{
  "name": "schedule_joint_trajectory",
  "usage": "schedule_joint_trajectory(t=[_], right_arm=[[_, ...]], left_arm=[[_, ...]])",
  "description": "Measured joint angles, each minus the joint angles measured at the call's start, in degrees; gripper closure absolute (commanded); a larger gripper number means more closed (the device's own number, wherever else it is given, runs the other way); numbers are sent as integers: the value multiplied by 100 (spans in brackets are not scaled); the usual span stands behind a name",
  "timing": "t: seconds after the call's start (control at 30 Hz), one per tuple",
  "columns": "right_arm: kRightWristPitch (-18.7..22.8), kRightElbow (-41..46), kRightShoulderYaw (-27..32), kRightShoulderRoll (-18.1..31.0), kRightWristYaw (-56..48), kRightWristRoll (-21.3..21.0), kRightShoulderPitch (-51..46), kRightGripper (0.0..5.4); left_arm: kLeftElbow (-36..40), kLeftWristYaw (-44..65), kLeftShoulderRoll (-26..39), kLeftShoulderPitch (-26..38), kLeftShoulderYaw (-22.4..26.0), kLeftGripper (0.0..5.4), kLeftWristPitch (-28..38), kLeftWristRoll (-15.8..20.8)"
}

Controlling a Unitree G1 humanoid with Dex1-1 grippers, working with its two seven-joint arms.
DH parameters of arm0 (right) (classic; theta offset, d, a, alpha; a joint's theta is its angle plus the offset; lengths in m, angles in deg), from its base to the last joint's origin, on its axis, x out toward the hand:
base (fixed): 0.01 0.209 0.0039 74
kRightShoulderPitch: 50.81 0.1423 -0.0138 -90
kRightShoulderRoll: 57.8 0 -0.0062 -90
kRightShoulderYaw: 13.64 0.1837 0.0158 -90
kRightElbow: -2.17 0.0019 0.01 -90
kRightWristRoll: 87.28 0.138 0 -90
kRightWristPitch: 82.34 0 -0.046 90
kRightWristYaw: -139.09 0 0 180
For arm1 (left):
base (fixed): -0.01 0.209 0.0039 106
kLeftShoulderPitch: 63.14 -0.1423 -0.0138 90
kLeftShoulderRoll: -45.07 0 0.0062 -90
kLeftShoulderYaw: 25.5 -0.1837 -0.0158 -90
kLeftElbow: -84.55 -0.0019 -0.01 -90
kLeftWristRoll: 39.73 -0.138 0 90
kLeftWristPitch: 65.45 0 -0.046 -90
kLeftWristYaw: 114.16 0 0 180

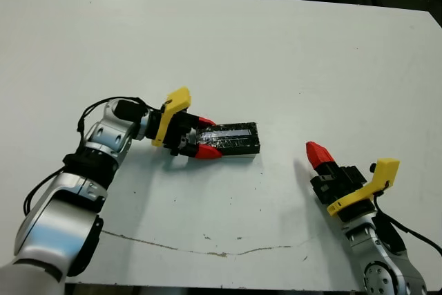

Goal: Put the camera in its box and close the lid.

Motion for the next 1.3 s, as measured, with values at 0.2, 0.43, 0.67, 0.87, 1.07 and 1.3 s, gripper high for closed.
schedule_joint_trajectory(t=[0.2, 0.43, 0.67, 0.87, 1.07, 1.3], right_arm=[[-2, 0, -26, -4, 0, -15, -1, 540], [-3, 0, -26, -4, -1, -8, -1, 540], [-2, 0, -27, -4, -1, -7, 0, 540], [-2, 1, -28, -4, -1, -8, 0, 540], [-3, 0, -30, -4, -2, -11, 0, 540], [-3, 4, -33, -4, 3, -12, -4, 540]], left_arm=[[101, -81, -14, 75, -149, 221, -149, -169], [362, -201, 16, 74, -260, 192, -317, -369], [213, -394, -50, 79, -261, 104, 264, -413], [-20, -430, -53, 74, -159, 18, 768, -357], [-141, -416, -43, 66, -77, 1, 824, -294], [-161, -324, 57, -16, -11, 1, 901, -189]])
